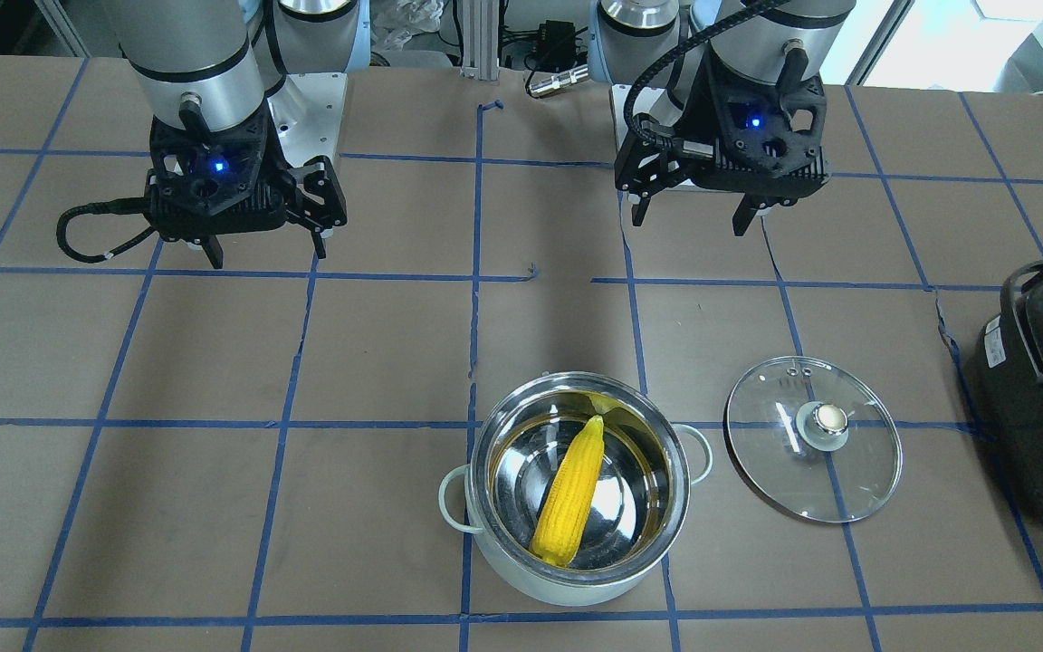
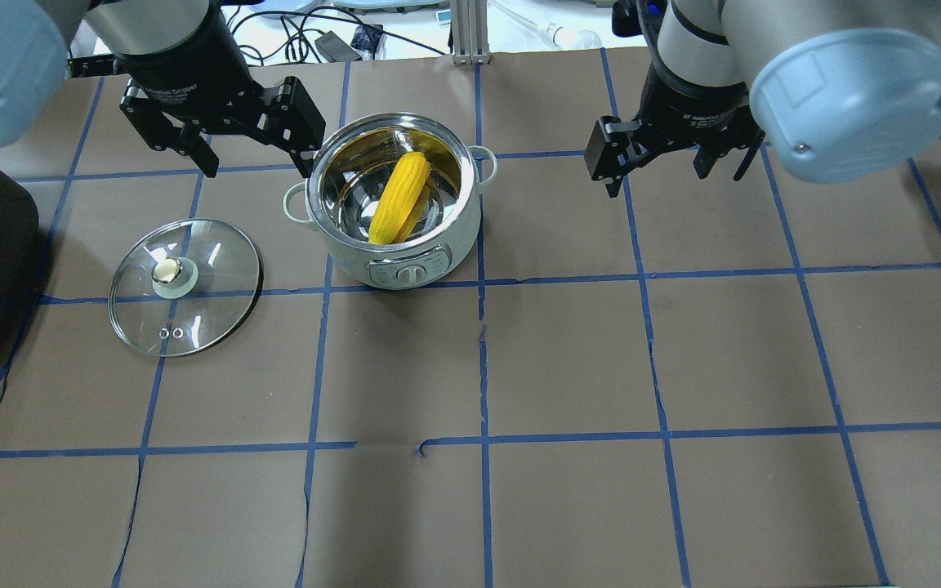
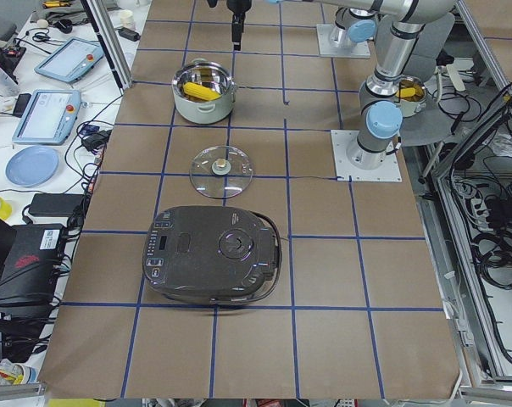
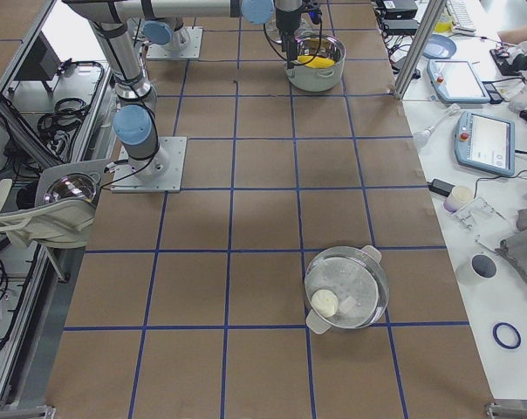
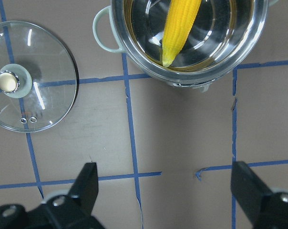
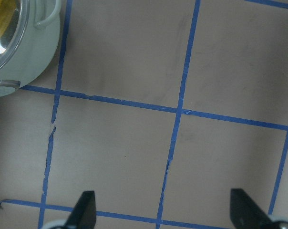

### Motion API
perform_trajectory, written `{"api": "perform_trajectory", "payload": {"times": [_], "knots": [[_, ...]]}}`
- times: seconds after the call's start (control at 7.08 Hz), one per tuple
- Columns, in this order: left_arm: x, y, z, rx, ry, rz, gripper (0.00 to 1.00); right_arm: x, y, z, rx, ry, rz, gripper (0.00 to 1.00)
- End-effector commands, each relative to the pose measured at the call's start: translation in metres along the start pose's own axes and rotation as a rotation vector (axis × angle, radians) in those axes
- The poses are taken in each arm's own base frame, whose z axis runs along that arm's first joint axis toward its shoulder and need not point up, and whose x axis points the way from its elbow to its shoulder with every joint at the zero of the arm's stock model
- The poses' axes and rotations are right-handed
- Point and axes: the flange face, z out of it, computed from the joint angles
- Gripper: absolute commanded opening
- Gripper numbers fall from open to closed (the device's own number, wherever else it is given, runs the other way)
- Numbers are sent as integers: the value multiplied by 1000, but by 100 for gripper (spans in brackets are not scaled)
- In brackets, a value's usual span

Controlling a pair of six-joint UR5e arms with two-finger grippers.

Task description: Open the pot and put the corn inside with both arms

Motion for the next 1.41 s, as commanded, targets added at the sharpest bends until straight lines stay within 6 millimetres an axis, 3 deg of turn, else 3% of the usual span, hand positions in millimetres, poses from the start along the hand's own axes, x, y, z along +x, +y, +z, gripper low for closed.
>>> {"api": "perform_trajectory", "payload": {"times": [0.0, 0.42, 0.71, 1.27], "knots": [[-5, -1, -1, 1, 1, -9, 100, 12, -7, -6, 58, 2, 10, 99], [-4, 1, -2, 4, -1, -6, 100, 16, -8, -10, 83, -1, 21, 99], [-4, 0, -3, 7, 9, -8, 100, 32, -9, -9, 78, -3, 51, 99], [-6, 0, -3, 8, 4, -11, 100, 32, -7, -11, 79, -1, 53, 99]]}}
